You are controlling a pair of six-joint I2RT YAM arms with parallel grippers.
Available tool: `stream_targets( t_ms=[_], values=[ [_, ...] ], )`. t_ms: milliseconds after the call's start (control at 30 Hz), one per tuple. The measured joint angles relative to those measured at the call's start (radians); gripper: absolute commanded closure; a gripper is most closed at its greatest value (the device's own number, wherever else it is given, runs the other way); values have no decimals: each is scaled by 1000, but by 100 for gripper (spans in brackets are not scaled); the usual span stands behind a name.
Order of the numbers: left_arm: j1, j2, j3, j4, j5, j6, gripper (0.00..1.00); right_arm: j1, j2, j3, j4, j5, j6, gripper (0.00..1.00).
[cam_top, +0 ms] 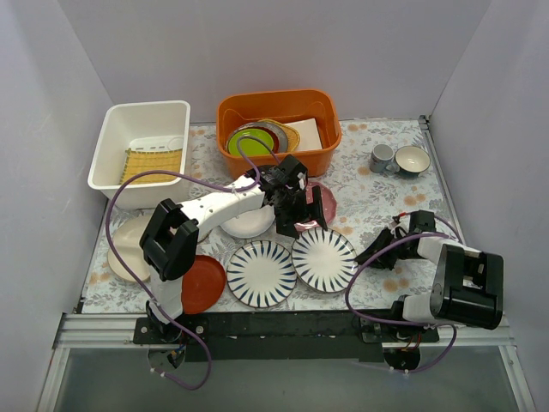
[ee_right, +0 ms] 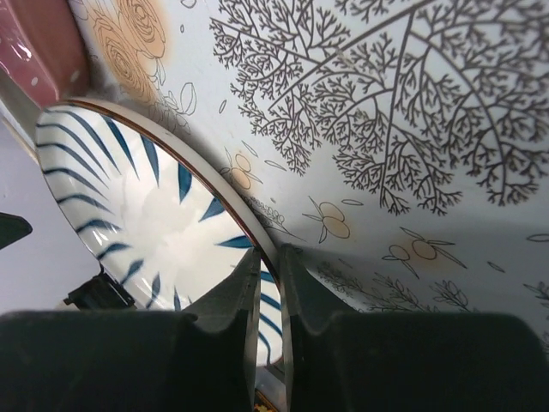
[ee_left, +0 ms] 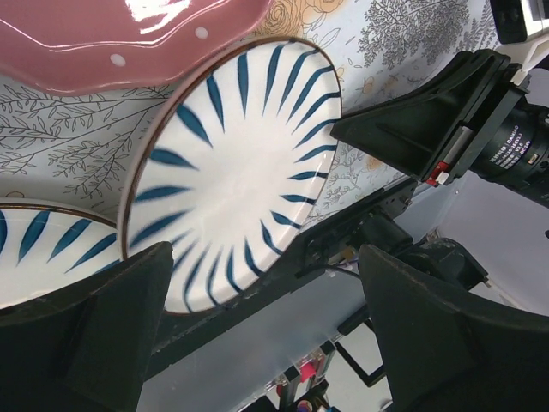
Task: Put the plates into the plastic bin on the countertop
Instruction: Pick up the plate from the corner of the board.
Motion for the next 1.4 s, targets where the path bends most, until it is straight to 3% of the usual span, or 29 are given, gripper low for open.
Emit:
stream_targets(
  t_ms=[567, 833, 1067, 1400],
  values=[
    [0, -8, -8, -85, -44, 45, 17, 7, 7, 6, -20, 2, 6, 92],
    [0, -92, -168, -80, -56, 55, 20, 7, 7, 6, -20, 2, 5, 92],
    [0, -160, -317, 41, -18, 29, 25, 7, 8, 6, -20, 0, 4, 92],
    [0, -188, -397, 235, 29, -28, 28, 6, 9, 6, -19, -1, 3, 92]
  ],
)
